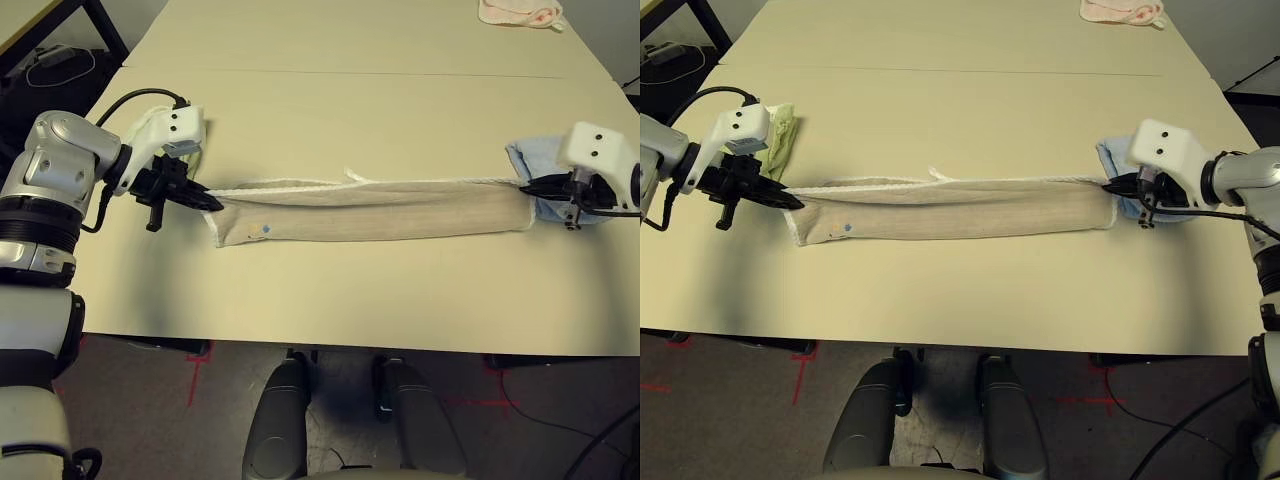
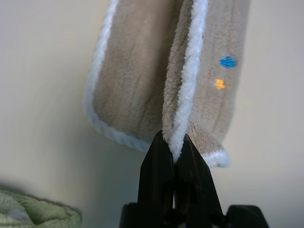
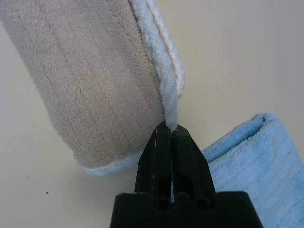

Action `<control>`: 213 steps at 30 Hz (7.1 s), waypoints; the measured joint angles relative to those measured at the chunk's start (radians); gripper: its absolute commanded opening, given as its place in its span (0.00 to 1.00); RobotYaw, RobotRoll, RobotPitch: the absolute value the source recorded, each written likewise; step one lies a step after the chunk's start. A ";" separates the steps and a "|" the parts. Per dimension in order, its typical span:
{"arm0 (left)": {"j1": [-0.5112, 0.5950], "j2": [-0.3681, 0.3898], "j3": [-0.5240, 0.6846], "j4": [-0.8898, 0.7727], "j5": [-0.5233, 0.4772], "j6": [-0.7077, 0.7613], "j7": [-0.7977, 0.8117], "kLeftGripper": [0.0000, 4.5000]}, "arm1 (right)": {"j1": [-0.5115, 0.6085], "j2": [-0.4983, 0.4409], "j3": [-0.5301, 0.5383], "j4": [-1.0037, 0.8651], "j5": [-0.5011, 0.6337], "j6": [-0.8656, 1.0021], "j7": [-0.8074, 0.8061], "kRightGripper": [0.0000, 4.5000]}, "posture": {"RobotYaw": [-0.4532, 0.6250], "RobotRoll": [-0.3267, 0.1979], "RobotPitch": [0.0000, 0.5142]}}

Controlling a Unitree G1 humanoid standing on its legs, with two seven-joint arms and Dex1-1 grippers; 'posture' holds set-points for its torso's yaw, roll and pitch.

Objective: Fold the towel and set it aside.

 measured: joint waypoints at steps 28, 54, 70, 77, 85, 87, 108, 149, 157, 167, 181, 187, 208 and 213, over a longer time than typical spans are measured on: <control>-0.010 -0.067 0.045 0.110 0.109 -0.060 0.221 0.90 | 0.031 0.052 0.006 -0.145 -0.041 0.129 -0.042 0.81 | 0.45 0.62 0.43; 0.125 -0.201 0.430 -0.205 -0.239 0.237 0.306 1.00 | 0.079 0.243 -0.276 -0.251 0.339 0.275 -0.156 0.99 | 0.45 0.62 0.39; 0.407 -0.269 0.427 -0.453 -0.356 0.144 0.300 1.00 | 0.231 0.325 -0.334 -0.404 0.453 0.382 -0.260 0.99 | 0.44 0.62 0.37; 0.410 -0.279 0.375 -0.432 -0.335 0.043 0.290 1.00 | 0.319 0.358 -0.335 -0.435 0.464 0.361 -0.265 0.99 | 0.43 0.62 0.36; 0.410 -0.276 0.330 -0.375 -0.315 -0.062 0.209 1.00 | 0.369 0.221 -0.323 -0.437 0.407 0.208 -0.132 0.99 | 0.40 0.62 0.35; 0.410 -0.277 0.323 -0.365 -0.316 -0.076 0.189 1.00 | 0.384 0.191 -0.305 -0.437 0.396 0.182 -0.099 0.99 | 0.40 0.62 0.35; 0.407 -0.314 0.315 -0.361 -0.321 -0.072 0.178 1.00 | 0.677 0.306 -0.473 -0.640 0.672 0.407 -0.315 0.99 | 0.39 0.62 0.37; 0.468 -0.305 0.315 -0.515 -0.342 0.049 0.219 1.00 | 0.697 0.559 -0.735 -0.792 1.363 1.082 -1.032 0.99 | 0.41 0.62 0.39; 0.486 -0.305 0.315 -0.522 -0.343 0.054 0.227 1.00 | 0.707 0.570 -0.757 -0.793 1.448 1.076 -1.106 0.99 | 0.42 0.62 0.38; 0.492 -0.303 0.315 -0.541 -0.350 0.059 0.230 1.00 | 0.662 0.600 -0.724 -0.785 1.434 1.015 -1.139 0.99 | 0.42 0.62 0.37; 0.493 -0.295 0.315 -0.547 -0.356 0.063 0.230 1.00 | 0.612 0.635 -0.716 -0.746 1.401 0.937 -1.167 0.99 | 0.41 0.62 0.37; 0.493 -0.294 0.315 -0.547 -0.356 0.065 0.230 1.00 | 0.605 0.645 -0.716 -0.738 1.389 0.923 -1.178 0.78 | 0.41 0.62 0.37; 0.494 -0.282 0.315 -0.547 -0.356 0.068 0.227 1.00 | 0.627 0.644 -0.704 -0.748 1.389 0.917 -1.157 0.01 | 0.40 0.62 0.35; 0.494 -0.282 0.315 -0.546 -0.356 0.068 0.224 1.00 | 0.636 0.613 -0.672 -0.749 1.346 0.917 -1.106 0.01 | 0.40 0.62 0.35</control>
